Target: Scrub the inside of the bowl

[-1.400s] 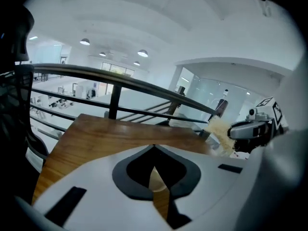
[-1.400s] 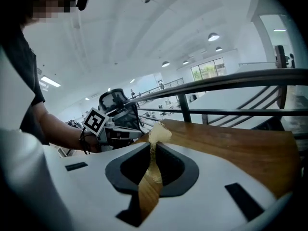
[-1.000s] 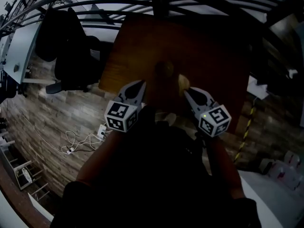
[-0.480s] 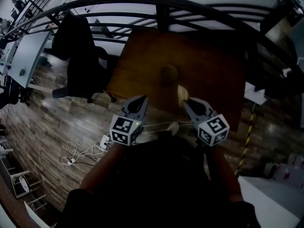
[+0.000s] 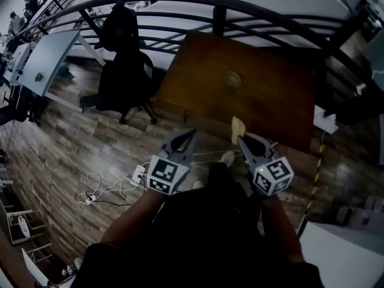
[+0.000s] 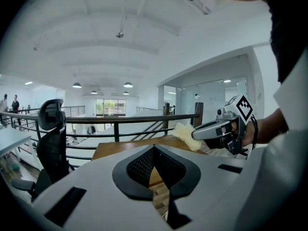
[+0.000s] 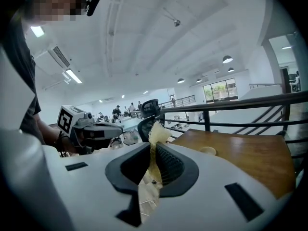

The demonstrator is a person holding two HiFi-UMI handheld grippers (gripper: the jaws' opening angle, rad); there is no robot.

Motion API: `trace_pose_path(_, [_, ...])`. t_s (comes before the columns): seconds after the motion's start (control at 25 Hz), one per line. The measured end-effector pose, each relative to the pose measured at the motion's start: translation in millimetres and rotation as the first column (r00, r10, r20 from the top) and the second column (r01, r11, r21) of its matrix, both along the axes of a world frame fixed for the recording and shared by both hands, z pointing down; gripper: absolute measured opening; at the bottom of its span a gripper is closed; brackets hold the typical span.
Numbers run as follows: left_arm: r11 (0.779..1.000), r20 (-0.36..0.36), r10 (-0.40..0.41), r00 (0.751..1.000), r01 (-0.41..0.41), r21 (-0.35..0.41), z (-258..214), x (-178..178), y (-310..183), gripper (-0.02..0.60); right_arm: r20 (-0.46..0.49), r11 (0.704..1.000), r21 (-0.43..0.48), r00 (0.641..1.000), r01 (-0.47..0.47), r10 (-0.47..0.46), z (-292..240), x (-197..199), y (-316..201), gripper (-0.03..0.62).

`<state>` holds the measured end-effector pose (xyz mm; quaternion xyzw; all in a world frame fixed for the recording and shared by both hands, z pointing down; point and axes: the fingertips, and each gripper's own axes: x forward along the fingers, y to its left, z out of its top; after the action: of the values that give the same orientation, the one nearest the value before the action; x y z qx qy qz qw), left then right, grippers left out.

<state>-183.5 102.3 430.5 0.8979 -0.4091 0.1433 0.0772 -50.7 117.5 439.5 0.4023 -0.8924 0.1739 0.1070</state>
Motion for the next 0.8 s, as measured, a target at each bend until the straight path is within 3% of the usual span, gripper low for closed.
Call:
trace_pose_path(0.24, [0.999, -0.112, -0.003, 0.994, -0.002, -0.043, -10.5, -17.2, 61.0, -0.005, -0.04, 0.999, 0.037, 0.999, 0.005, -0.004, -17.5, -22.5, 71.7, 0.044])
trace_pose_path(0.6, [0.997, -0.239, 0.013, 0.971, -0.031, -0.074, -25.7, 10.2, 130.1, -0.003, -0.028, 0.998, 0.049, 0.999, 0.032, -0.03, -43.3, -30.6, 139.0, 0.044])
trace_pose_path(0.8, [0.998, -0.283, 0.025, 0.959, -0.038, -0.04, -52.2, 6.8, 230.2, -0.004, -0.039, 0.993, 0.111, 0.999, 0.043, -0.039, -76.8, -48.0, 239.2, 0.044])
